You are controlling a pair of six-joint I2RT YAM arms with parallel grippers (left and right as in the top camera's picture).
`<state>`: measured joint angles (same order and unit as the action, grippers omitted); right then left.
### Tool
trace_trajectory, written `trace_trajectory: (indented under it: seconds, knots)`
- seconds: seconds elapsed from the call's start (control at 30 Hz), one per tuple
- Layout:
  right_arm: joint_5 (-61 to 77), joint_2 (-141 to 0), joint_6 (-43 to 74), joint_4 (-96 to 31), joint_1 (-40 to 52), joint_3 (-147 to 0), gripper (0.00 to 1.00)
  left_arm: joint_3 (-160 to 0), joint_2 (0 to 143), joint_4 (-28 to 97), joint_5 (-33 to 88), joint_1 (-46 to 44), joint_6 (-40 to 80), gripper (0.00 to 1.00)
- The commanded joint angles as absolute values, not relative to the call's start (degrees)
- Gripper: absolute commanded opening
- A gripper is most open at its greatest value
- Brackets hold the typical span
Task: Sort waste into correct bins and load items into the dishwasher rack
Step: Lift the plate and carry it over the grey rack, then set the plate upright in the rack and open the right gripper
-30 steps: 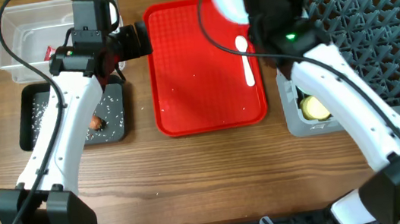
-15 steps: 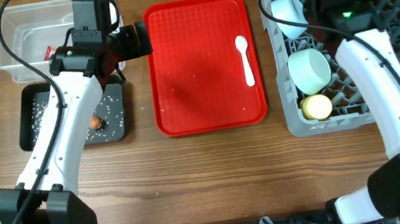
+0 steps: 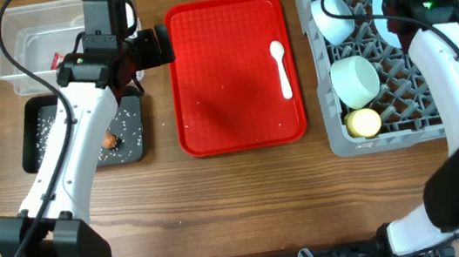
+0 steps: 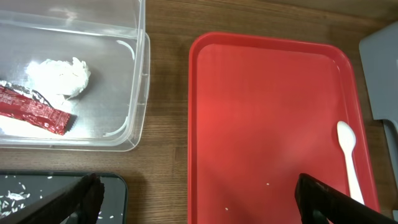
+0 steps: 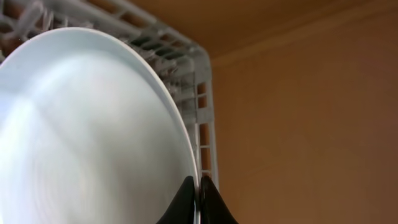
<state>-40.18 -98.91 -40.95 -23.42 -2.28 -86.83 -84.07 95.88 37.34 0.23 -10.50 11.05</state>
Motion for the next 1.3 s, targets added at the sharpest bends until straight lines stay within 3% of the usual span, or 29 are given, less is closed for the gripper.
trace_trajectory:
  seconds: [0.0, 0.33, 0.37, 0.4, 0.43, 0.87, 1.0, 1.17, 1.27]
  knots:
    - [-38.1, -102.7, -46.5, -19.9, -2.0, -87.6, 0.04, -84.9, 95.4, 37.3, -0.5, -10.5, 10.7, 1.00]
    - [-32.0, -104.6, -45.7, -17.3, -1.6, -87.6, 0.06, -84.9, 95.4, 37.3, -0.5, -10.5, 10.7, 1.00]
    - [-31.6, -104.6, -44.9, -17.3, -1.5, -87.6, 0.24, -84.9, 95.4, 37.3, -0.5, -10.5, 10.7, 1.00]
    - [-31.2, -104.6, -44.4, -17.4, -1.5, -87.6, 0.54, -84.9, 95.4, 37.3, -0.5, -10.5, 10.7, 1.00]
    - [-30.8, -104.6, -43.2, -17.3, -1.4, -87.6, 1.00, -84.9, 95.4, 37.3, -0.5, -10.5, 10.7, 1.00]
    - [-22.9, -94.7, -21.1, -17.5, -0.2, -87.7, 1.00, -84.9, 95.4, 37.3, -0.5, -10.5, 10.7, 1.00]
    - [4.0, -87.9, 5.7, -24.3, 3.0, -87.7, 1.00, -84.9, 95.4, 37.3, -0.5, -10.5, 10.7, 1.00]
    - [25.5, -88.8, 15.0, -25.9, 5.7, -87.6, 1.00, -84.9, 95.4, 37.3, -0.5, -10.5, 10.7, 1.00]
    - [23.2, -92.4, 14.5, -27.6, 9.6, -87.6, 0.92, -84.9, 95.4, 37.3, -0.5, -10.5, 10.7, 1.00]
